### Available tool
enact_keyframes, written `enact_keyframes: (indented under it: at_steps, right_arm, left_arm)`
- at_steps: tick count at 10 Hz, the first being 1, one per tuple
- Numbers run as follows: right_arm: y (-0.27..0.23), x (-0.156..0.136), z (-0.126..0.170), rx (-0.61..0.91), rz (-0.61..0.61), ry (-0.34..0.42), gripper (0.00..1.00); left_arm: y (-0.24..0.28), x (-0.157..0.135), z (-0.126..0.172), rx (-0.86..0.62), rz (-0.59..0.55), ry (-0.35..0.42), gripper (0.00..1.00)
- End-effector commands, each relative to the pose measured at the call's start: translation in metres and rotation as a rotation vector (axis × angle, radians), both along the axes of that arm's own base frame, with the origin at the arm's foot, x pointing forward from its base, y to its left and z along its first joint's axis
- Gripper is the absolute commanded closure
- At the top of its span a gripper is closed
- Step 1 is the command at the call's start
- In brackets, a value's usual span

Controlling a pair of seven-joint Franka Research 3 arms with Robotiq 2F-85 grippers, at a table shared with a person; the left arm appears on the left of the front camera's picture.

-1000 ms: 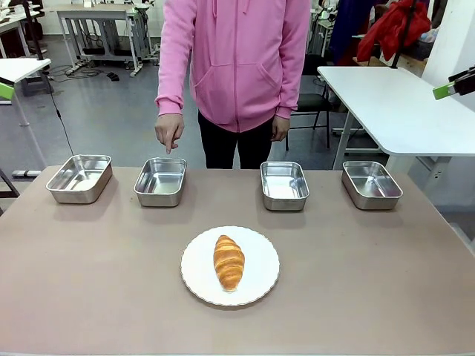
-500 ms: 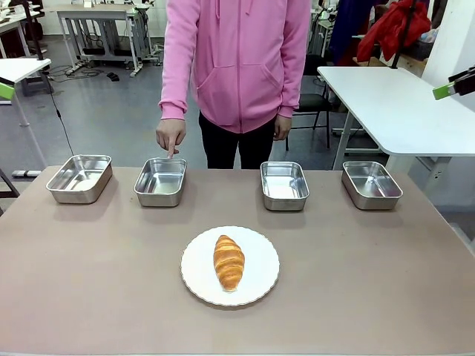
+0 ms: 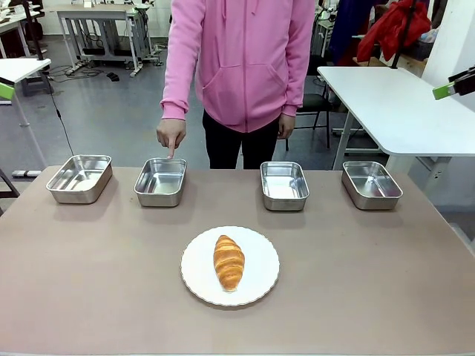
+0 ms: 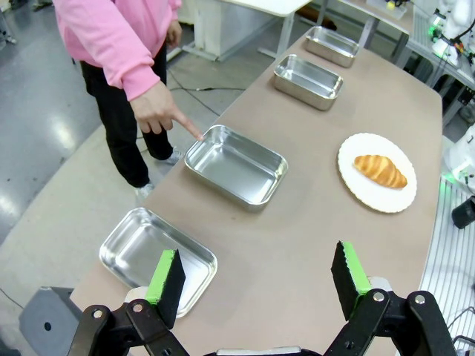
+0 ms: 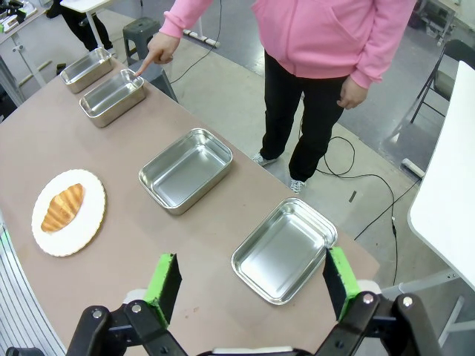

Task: Place the bread in the container.
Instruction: Place the Butter Roll into the Airtight Container indicated by the human.

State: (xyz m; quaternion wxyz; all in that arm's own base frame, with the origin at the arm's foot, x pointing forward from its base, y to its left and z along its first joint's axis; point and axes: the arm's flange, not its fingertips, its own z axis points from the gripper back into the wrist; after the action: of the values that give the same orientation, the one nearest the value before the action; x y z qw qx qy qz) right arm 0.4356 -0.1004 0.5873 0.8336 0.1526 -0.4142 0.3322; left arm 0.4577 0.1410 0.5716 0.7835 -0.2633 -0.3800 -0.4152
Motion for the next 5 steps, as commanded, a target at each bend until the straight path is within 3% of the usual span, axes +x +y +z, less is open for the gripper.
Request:
enact_keyframes:
  at_steps: [1, 5]
  right_arm:
    - [0.0010, 0.0004, -0.0004, 0.010, 0.002, -0.009, 0.00]
    - [0.0010, 0.0004, -0.0004, 0.010, 0.002, -0.009, 0.00]
  left_arm:
    - [-0.0008, -0.0013, 0.0016, -0.007, -0.008, -0.003, 0.00]
    - [-0.0008, -0.0013, 0.0016, -0.007, -0.008, -0.003, 0.00]
